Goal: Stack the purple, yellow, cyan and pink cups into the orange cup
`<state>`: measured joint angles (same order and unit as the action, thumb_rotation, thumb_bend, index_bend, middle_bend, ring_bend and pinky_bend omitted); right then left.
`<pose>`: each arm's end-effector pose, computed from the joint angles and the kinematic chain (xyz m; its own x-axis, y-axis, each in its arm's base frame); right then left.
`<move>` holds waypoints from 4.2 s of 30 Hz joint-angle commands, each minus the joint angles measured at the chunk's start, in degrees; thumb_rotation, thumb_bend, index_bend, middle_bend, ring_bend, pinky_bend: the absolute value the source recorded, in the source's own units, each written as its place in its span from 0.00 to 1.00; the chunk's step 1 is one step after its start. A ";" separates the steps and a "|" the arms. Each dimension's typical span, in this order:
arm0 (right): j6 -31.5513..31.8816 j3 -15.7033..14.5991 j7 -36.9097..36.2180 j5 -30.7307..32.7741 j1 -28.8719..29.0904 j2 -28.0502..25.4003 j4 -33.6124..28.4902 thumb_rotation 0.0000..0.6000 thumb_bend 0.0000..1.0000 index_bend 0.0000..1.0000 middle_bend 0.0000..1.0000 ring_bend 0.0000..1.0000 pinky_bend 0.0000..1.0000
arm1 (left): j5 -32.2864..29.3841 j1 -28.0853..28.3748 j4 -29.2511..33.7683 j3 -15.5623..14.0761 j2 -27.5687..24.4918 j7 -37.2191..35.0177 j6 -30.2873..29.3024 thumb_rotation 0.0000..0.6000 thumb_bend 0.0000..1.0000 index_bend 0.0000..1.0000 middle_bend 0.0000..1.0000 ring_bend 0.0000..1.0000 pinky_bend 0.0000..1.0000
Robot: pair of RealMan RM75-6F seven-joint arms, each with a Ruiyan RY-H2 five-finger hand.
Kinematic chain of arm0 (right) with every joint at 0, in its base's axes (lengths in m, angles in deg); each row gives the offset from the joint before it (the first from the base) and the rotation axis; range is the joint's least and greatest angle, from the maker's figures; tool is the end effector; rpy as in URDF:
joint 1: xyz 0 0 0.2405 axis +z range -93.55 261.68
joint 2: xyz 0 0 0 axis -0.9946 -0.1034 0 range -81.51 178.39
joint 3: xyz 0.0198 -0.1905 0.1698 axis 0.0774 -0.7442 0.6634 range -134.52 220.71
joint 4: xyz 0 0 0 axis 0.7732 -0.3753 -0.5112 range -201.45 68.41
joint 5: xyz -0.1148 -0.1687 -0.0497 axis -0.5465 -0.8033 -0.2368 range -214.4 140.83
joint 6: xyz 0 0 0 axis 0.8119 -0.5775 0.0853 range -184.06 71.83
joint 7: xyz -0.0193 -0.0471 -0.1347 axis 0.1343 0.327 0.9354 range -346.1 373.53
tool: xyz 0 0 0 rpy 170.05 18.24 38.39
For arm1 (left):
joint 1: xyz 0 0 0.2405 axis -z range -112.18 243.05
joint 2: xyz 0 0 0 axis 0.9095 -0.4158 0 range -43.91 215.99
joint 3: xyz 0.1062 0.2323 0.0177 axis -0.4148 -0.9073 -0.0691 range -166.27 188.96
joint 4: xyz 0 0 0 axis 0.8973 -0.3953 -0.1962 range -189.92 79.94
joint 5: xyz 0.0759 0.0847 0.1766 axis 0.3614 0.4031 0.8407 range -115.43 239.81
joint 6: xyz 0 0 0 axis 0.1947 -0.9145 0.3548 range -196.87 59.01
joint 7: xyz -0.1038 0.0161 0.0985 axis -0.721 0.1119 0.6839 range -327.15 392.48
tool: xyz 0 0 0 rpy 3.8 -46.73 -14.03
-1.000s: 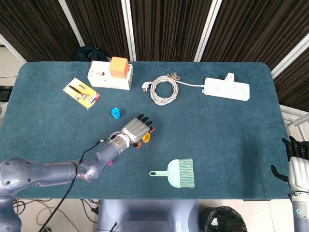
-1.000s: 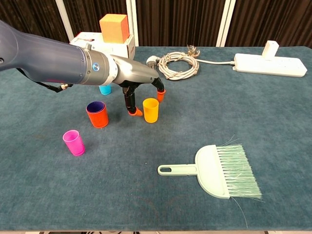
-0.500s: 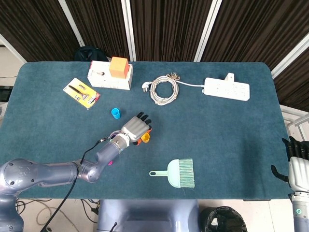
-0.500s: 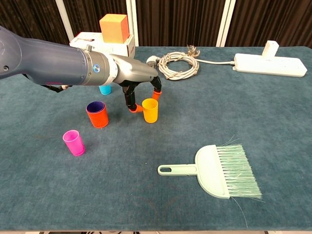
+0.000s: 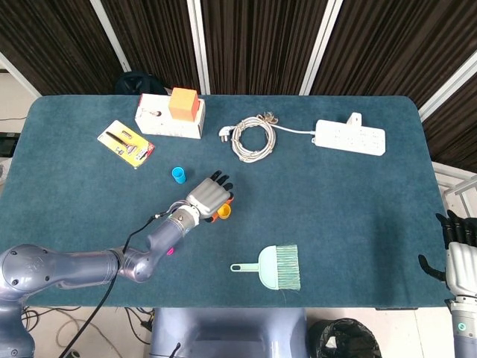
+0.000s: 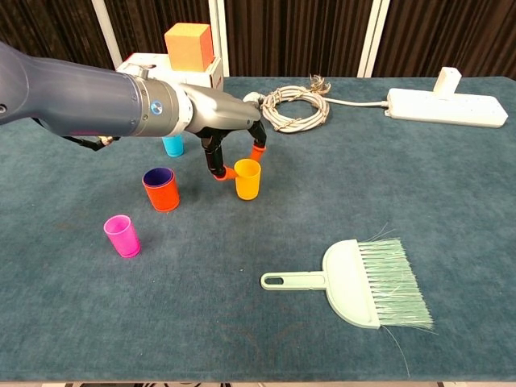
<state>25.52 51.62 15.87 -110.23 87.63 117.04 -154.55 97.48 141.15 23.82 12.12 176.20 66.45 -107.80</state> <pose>-0.3477 -0.1911 0.1592 0.3907 0.0225 0.9202 -0.8975 0.2313 0.3754 -0.0417 0.3919 -0.0616 0.7693 0.3024 0.5628 0.6070 -0.6208 -0.4961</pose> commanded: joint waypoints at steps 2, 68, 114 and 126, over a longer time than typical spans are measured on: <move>0.10 0.03 -0.19 -0.15 -0.02 -0.09 -0.03 1.00 0.34 0.12 0.05 0.09 0.05 | 0.05 -0.08 1.17 0.27 -0.84 -0.10 -0.60 1.00 0.38 0.43 0.17 0.00 0.00; 1.36 -0.06 -0.01 -1.20 -0.44 -0.45 -0.78 1.00 0.34 0.12 0.05 0.09 0.05 | 23.12 -18.99 14.45 -1.41 -19.14 -15.97 -4.40 1.00 0.38 0.43 0.18 0.00 0.00; -0.44 0.23 2.51 1.44 0.09 0.81 0.88 1.00 0.34 0.12 0.05 0.09 0.05 | 0.14 -10.45 -6.92 4.08 -7.98 -6.22 1.61 1.00 0.26 0.22 0.15 0.00 0.00; -1.25 0.40 3.62 2.52 0.49 1.71 2.13 1.00 0.34 0.12 0.05 0.09 0.05 | -1.44 -9.53 -16.45 2.91 -2.13 -5.53 4.31 1.00 0.26 0.26 0.16 0.00 0.00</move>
<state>24.29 52.02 19.47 -107.73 88.11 118.72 -152.44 96.13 131.48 8.20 15.25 173.40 60.80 -103.89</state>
